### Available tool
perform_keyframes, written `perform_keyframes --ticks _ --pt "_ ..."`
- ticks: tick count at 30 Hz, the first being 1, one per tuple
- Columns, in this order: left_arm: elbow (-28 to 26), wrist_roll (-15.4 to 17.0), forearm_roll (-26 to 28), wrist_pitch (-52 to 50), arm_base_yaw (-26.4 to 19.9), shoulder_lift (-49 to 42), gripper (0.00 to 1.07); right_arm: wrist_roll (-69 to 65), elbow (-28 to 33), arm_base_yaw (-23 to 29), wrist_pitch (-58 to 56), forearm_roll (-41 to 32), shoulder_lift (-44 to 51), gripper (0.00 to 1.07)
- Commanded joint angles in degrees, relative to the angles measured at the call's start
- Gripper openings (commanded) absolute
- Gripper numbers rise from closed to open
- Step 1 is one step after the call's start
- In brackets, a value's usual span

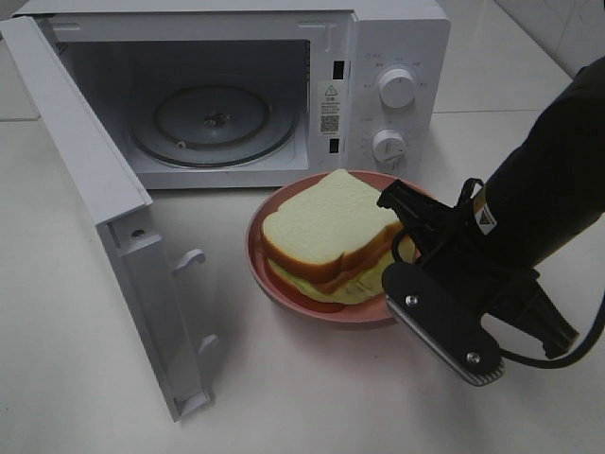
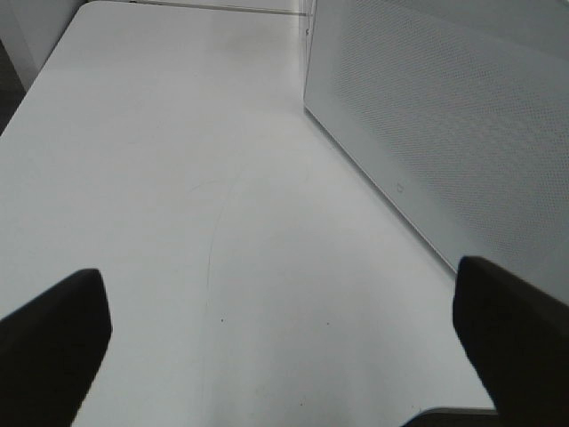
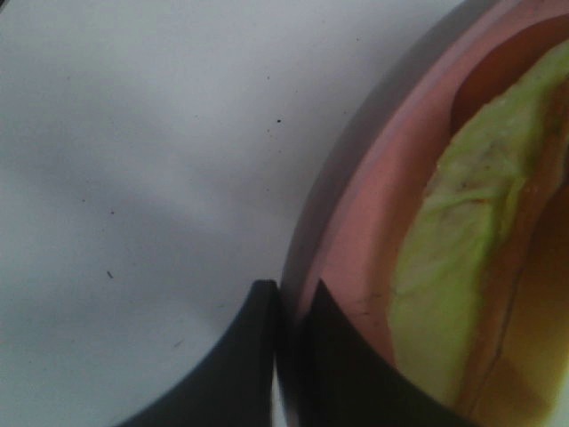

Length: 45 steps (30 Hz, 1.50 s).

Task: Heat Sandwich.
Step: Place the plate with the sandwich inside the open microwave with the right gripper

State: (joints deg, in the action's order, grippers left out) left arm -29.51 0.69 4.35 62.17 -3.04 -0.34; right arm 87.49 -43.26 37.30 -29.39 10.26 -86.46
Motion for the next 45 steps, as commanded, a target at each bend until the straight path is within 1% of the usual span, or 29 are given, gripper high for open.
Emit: perform_keyframes --ticks 1,5,10,14,23,26,28,37,38,45 --pt "0.1 0.2 0.1 -0.7 0.4 -0.9 0.98 3.8 0.1 -0.5 1.0 -0.6 0.5 0.00" --pt "0.1 0.2 0.1 -0.7 0.4 -0.9 0.98 3.8 0.1 -0.5 1.0 -1.0 0.5 0.00" --pt "0.1 0.2 0.1 -0.7 0.4 -0.9 0.98 5.7 0.1 -0.5 3.0 -3.3 0.4 0.00" --pt "0.1 0.2 0.1 -0.7 0.4 -0.9 0.98 5.8 -0.4 -0.5 4.1 -3.3 0.1 0.00" --pt "0.1 0.2 0.1 -0.7 0.4 -0.9 0.98 6.2 -3.9 -0.4 6.2 -3.4 -2.1 0.00" --pt "0.1 0.2 0.1 -0.7 0.4 -0.9 0.98 7.7 -5.0 -0.4 6.6 -5.3 -2.9 0.00" --pt "0.1 0.2 0.1 -0.7 0.4 -0.9 0.98 10.1 -6.3 -0.3 7.0 -8.1 -3.8 0.00" --pt "0.1 0.2 0.1 -0.7 0.4 -0.9 0.98 10.9 -10.5 -0.3 6.5 -9.5 -6.6 0.00" --pt "0.1 0.2 0.1 -0.7 0.4 -0.9 0.98 11.5 -11.7 -0.3 6.4 -10.3 -7.4 0.00" --pt "0.1 0.2 0.1 -0.7 0.4 -0.9 0.98 14.9 -14.7 -0.3 6.1 -13.5 -9.3 0.00"
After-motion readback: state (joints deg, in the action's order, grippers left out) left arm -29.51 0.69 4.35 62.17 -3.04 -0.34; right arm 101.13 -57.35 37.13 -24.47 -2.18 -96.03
